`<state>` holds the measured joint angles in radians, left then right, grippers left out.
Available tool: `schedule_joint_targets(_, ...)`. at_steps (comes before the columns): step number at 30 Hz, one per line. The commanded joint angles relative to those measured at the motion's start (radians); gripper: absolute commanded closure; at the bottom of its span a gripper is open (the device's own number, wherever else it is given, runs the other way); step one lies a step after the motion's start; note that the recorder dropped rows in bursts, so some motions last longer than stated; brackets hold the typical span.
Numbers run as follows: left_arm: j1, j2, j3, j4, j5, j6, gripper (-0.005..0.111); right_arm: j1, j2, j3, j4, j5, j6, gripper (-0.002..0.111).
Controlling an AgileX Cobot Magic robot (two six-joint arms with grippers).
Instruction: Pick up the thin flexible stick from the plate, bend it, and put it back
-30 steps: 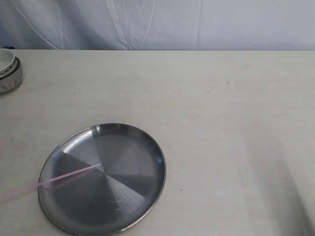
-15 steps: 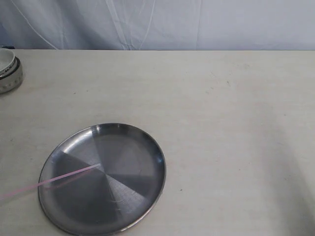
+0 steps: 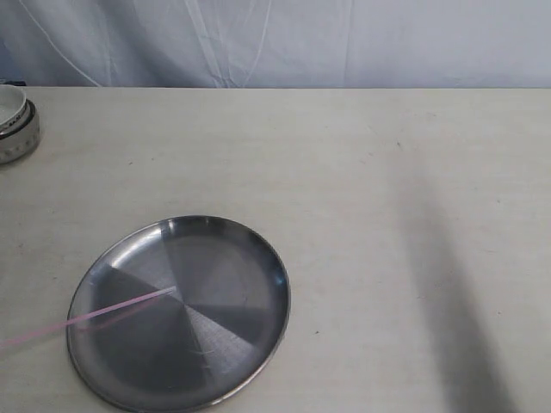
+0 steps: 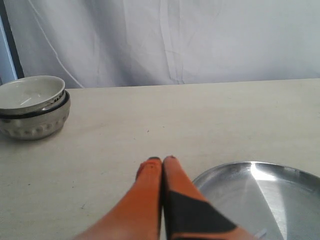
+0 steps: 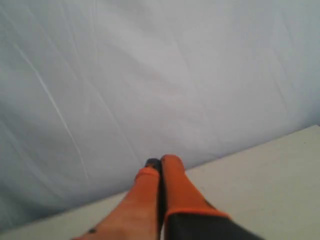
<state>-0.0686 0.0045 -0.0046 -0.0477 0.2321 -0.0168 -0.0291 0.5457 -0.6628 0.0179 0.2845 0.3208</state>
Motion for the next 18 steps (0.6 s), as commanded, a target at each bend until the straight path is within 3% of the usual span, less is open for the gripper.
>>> schedule_joint_targets(1, -0.005, -0.004, 0.005, -0.003, -0.002, -0.003, 0.107, 0.090, 0.308, -0.224, 0.265, 0.162, -0.566, 0.109)
schedule_joint_targets(4, -0.005, -0.004, 0.005, -0.003, -0.002, -0.003, 0.107, 0.162, 0.518, -0.353, 0.380, 0.261, -0.808, 0.109)
schedule_joint_targets(12, -0.005, -0.004, 0.005, -0.003, -0.002, -0.003, 0.107, 0.395, 0.994, -0.604, 0.400, 0.385, -1.113, 0.108)
schedule_joint_targets(14, -0.005, -0.004, 0.005, -0.001, -0.002, -0.003, 0.107, 0.456, 1.074, -0.650, 0.400, 0.400, -1.173, 0.102)
schedule_joint_targets(18, -0.005, -0.004, 0.005, -0.001, -0.002, -0.003, 0.107, 0.571, 1.210, -0.722, 0.396, 0.428, -1.249, 0.075)
